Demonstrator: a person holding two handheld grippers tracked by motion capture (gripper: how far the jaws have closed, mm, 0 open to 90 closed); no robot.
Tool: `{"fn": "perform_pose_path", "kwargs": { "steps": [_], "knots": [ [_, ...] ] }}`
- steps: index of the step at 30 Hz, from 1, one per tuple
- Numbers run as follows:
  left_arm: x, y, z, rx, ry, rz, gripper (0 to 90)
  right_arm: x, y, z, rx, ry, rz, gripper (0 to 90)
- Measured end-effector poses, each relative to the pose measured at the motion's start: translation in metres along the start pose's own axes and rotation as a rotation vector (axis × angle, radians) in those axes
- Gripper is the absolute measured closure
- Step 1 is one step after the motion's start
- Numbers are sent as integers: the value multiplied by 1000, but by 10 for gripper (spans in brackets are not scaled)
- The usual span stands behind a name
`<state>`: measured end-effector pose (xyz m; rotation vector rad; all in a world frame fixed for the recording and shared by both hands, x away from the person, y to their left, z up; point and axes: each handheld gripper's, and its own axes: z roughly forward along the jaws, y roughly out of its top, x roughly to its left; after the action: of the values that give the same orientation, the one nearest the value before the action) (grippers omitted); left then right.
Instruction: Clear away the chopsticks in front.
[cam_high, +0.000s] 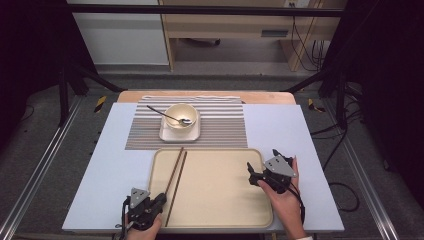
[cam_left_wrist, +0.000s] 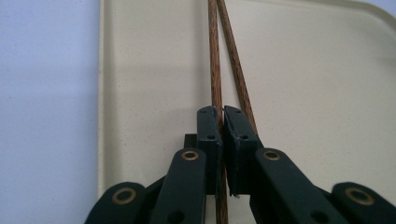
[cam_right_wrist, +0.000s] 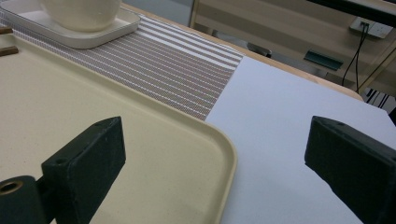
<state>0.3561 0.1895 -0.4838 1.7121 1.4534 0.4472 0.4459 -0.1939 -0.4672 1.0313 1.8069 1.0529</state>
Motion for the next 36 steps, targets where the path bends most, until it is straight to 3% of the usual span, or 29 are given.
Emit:
{"fn": "perform_pose_path", "kwargs": {
  "steps": [19, 24, 36],
  "knots": [
    [-2, -4, -2, -3, 3, 6, 852, 1, 0, 1, 5, 4, -7, 52],
    [-5, -2, -3, -29, 22, 24, 749, 2, 0, 1, 4, 5, -9, 52],
    [-5, 15, 0, -70, 42, 93, 633, 2, -1, 1, 10, 2, -10, 51]
  ]
}}
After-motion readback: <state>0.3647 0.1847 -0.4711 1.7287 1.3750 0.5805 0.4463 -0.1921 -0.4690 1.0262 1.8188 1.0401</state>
